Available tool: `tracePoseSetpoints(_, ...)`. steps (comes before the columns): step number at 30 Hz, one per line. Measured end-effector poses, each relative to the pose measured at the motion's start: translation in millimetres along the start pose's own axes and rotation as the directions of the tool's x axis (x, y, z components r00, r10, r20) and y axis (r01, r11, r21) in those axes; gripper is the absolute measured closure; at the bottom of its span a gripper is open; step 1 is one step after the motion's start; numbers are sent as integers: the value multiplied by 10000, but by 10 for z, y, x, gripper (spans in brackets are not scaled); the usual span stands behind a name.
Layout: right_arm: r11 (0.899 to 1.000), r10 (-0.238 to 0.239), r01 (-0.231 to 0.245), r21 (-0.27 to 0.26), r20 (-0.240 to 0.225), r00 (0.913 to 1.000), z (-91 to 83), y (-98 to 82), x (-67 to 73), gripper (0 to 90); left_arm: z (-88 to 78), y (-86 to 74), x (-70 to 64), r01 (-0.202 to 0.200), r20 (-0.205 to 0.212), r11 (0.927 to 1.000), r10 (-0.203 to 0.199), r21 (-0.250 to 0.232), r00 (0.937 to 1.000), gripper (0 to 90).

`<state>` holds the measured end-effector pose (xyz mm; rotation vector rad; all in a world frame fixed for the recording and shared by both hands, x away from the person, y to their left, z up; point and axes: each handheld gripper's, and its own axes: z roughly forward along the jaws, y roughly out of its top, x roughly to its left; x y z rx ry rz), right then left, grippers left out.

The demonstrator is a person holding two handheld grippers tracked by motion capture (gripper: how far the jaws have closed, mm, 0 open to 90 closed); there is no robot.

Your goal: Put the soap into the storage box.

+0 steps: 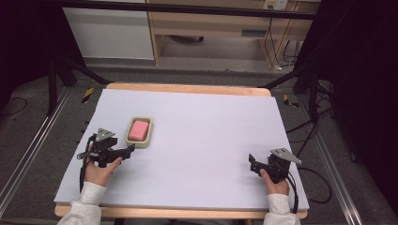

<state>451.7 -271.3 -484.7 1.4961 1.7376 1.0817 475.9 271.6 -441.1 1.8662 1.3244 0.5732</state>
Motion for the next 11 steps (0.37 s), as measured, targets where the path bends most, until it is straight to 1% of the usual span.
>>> tracePoseSetpoints(2, 10000, -3, 3, -46, -25, 10000, 0, -1, -1, 36, -38, -59, 19, 58, -29, 10000, -58, -24, 10000, 227)
tracePoseSetpoints(3, 10000, -3, 3, -46, -25, 10000, 0, -1, -1, 36, -38, -59, 19, 58, -29, 10000, -58, -24, 10000, 227)
tracePoseSetpoints(4, 10000, 16, -16, -78, -22, 10000, -2, -3, -1, 37, -66, -111, 40, 130, -71, 9999, -130, -5, 9999, 227)
tracePoseSetpoints(6, 10000, 36, -37, -81, -46, 10000, -1, -3, -6, 36, -79, -137, 52, 134, -114, 9999, -134, -10, 9998, 227)
tracePoseSetpoints(7, 10000, 36, -37, -81, -46, 10000, -1, -3, -6, 36, -87, -165, 63, 192, -122, 9998, -192, 9, 9997, 227)
tracePoseSetpoints(8, 9999, 39, -40, -98, -27, 10000, -3, -3, -8, 36, -100, -216, 96, 105, -161, 9999, -104, 69, 9998, 227)
tracePoseSetpoints(11, 9999, 51, -51, -101, -13, 10000, -4, -3, -7, 36, -108, -257, 127, 158, -191, 9997, -154, 208, 9997, 225)
